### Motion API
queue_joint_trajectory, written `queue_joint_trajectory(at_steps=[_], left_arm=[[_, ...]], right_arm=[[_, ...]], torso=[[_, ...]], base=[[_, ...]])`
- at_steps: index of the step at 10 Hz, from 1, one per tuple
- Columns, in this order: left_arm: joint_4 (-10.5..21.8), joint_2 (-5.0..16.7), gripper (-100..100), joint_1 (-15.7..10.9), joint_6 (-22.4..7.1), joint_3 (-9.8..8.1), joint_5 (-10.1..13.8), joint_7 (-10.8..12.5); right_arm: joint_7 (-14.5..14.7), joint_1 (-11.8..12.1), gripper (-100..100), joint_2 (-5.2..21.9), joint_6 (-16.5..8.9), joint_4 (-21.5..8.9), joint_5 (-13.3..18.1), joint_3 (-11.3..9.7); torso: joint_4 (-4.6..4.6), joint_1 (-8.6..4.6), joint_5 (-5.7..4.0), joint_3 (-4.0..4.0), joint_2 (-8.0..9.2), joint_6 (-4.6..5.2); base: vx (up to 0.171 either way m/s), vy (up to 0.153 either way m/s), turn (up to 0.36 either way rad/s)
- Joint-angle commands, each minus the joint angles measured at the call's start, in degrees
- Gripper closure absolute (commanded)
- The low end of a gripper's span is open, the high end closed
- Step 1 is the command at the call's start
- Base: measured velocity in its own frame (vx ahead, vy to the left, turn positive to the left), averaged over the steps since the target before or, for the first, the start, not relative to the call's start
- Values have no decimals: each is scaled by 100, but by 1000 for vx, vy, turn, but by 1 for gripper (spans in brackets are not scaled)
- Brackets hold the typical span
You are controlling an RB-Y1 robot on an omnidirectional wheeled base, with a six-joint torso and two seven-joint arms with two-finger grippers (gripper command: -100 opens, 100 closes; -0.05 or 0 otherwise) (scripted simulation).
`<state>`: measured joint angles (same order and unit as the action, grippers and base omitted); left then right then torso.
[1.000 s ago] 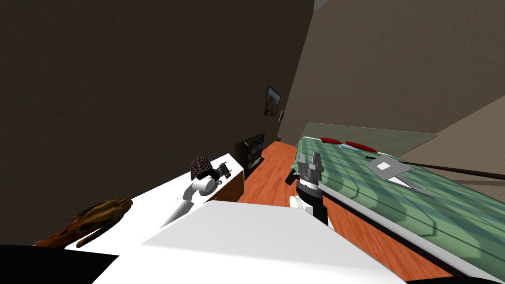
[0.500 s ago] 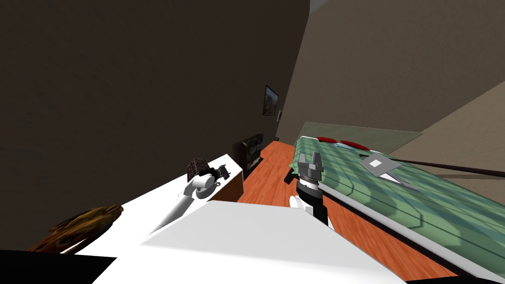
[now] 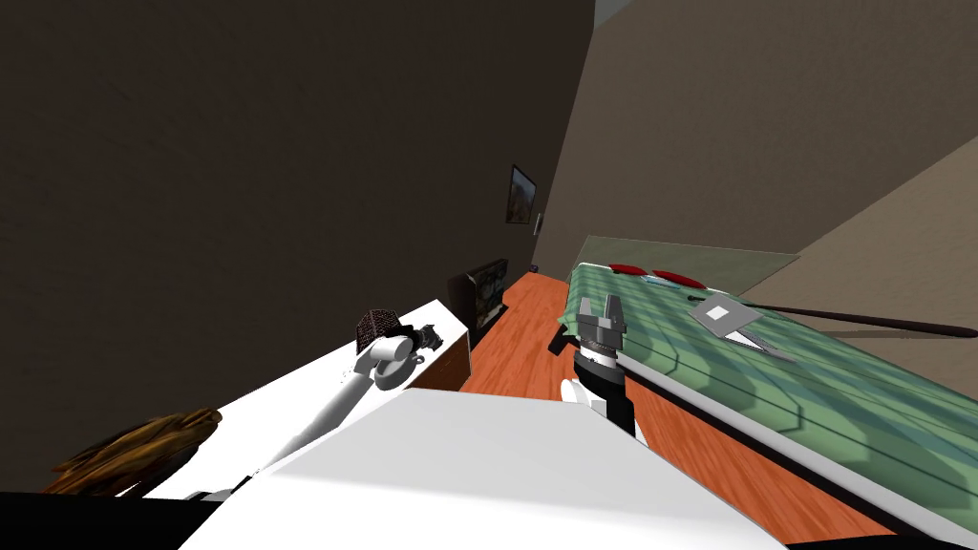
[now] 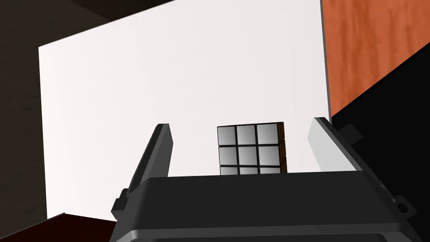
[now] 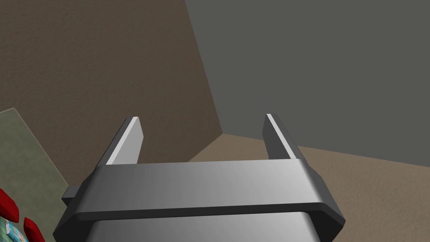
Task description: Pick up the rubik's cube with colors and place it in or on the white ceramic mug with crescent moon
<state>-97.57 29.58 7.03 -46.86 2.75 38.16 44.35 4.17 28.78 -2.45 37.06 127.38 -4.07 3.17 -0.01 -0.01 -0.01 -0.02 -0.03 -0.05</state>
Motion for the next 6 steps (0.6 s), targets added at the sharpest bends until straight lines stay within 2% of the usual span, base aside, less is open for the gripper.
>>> queue_joint_trajectory(at_steps=[1, 3, 4, 6], left_arm=[[144, 102, -100, -96, -286, -6, 130, 150], [397, 271, -100, -234, -631, -9, 351, 354], [397, 271, -100, -234, -693, -9, 351, 354], [605, 417, -100, -346, -1026, -10, 535, 524]], right_arm=[[0, 0, 0, 0, 0, 0, 0, 0], [0, 0, 0, 0, 0, 0, 0, 0], [0, 0, 0, 0, 0, 0, 0, 0], [0, 0, 0, 0, 0, 0, 0, 0]], torso=[[0, 0, 0, 0, 0, 0], [0, -1, 0, -1, -2, 1], [-1, 1, 0, -2, -4, 1], [0, 1, 0, 0, -1, 0]], base=[[9, -1, -51], [17, 1, -69], [12, 4, -27], [9, 1, -49]])
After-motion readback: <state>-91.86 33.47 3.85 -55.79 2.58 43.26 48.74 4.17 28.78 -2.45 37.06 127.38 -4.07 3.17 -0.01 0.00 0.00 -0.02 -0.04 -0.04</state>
